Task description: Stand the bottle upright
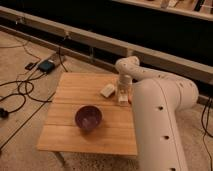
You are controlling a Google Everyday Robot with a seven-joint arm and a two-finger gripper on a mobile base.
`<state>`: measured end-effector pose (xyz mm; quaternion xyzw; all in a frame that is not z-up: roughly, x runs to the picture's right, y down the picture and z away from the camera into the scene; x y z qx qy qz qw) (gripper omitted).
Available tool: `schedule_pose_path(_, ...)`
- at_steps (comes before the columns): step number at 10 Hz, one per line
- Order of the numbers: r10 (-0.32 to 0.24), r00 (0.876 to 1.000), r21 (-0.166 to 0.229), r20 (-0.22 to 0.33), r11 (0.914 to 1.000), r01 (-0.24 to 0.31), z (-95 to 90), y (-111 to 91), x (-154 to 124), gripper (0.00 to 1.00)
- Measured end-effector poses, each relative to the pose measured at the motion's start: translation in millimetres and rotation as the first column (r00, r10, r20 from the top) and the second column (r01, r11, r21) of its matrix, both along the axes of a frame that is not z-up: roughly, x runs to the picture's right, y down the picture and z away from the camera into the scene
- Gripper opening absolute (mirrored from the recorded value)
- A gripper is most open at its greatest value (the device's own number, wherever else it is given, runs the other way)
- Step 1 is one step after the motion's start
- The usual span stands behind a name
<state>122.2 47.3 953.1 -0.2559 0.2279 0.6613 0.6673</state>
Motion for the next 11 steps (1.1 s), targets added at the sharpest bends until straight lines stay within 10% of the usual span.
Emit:
schedule_pose_path(4, -0.062, 0.991, 0.066, 0.116, 0.9963, 0.055, -29.1, -7.0, -7.1, 0.00)
schedule_pose_path(7, -0.167, 0.946, 0.149, 0.278, 0.9804, 0.129, -65.8, -7.0, -8.0, 0.00)
schedule_pose_path(10, -0.298, 0.836, 0.247, 0.460, 0.9477, 0.203, -111.2, 3.0, 8.2, 0.00)
schedule_pose_path(11, -0.340, 0.774, 0.283, 0.533, 0.9346, 0.216, -129.2, 8.5, 13.1, 0.00)
